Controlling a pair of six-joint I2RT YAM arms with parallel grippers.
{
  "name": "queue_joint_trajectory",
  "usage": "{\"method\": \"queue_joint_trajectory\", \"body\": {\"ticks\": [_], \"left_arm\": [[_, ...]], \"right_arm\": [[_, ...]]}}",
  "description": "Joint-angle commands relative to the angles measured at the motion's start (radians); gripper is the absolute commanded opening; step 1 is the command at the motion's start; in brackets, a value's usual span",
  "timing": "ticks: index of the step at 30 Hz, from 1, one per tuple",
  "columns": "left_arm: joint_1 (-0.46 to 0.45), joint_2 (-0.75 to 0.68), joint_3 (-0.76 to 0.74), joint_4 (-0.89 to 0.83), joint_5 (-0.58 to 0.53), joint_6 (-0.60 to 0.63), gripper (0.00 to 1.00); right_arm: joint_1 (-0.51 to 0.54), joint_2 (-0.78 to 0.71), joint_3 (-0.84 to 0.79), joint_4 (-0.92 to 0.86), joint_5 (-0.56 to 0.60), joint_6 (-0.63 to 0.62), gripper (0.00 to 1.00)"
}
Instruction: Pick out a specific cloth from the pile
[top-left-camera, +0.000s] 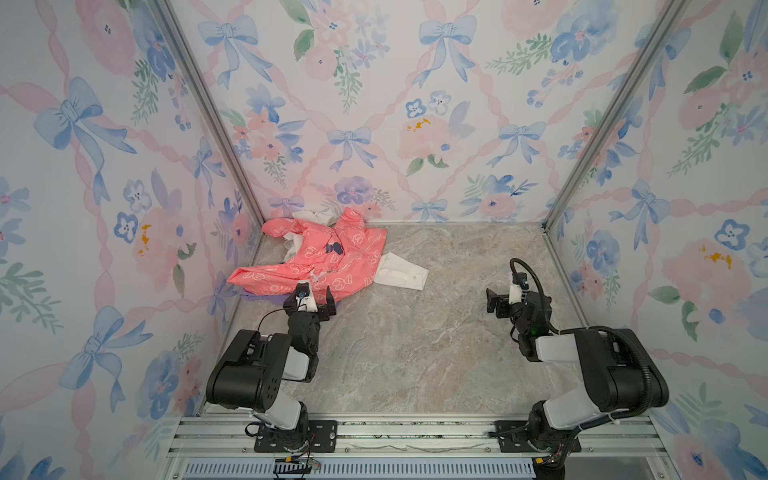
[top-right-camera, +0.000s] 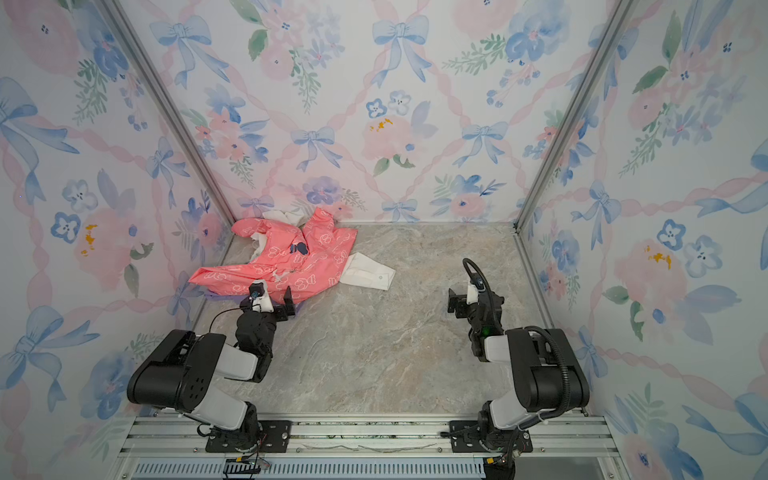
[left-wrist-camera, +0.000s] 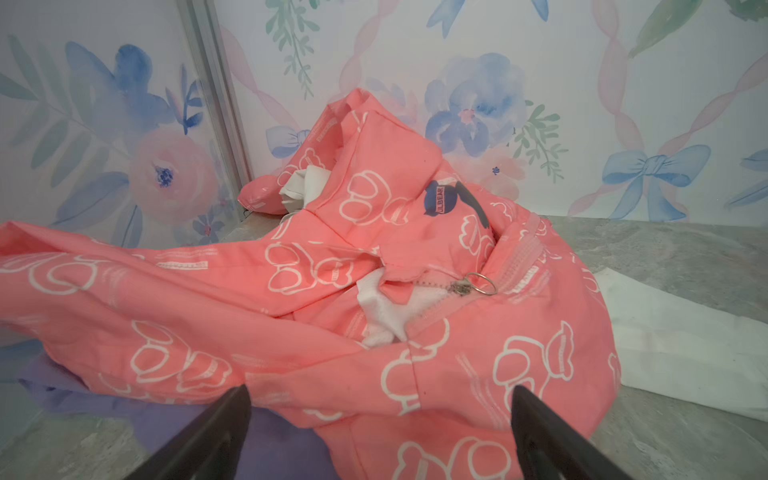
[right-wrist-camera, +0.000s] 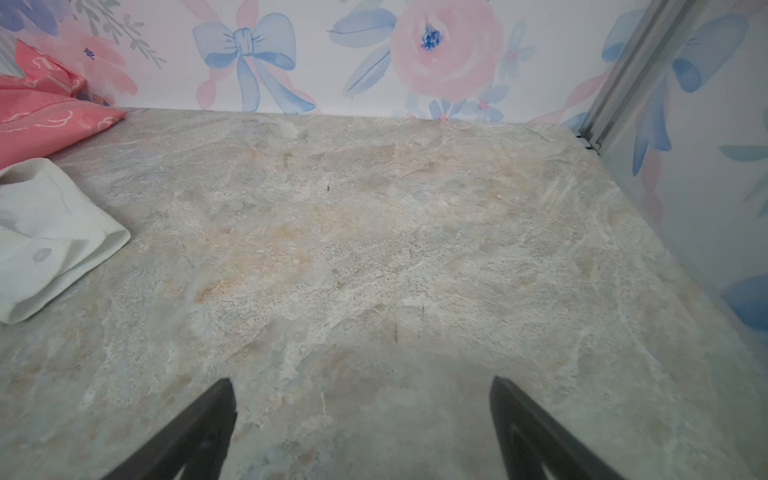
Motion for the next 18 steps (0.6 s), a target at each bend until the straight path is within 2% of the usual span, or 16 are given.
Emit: {"method": "queue_joint_trajectory", "body": {"ticks": [1,18], "left_arm": [[0.001,0.003,0.012,-0.003,-0.006,0.021,0.98],[0.001,0.006,0.013,-0.002,-0.006,0.02,0.98]], "right_arm": [[-0.006,0.003,0.022,0.005,0.009,0.013,0.97],[-0.022,0.004,0.029,-0.005,0.003,0.028,0.97]]}}
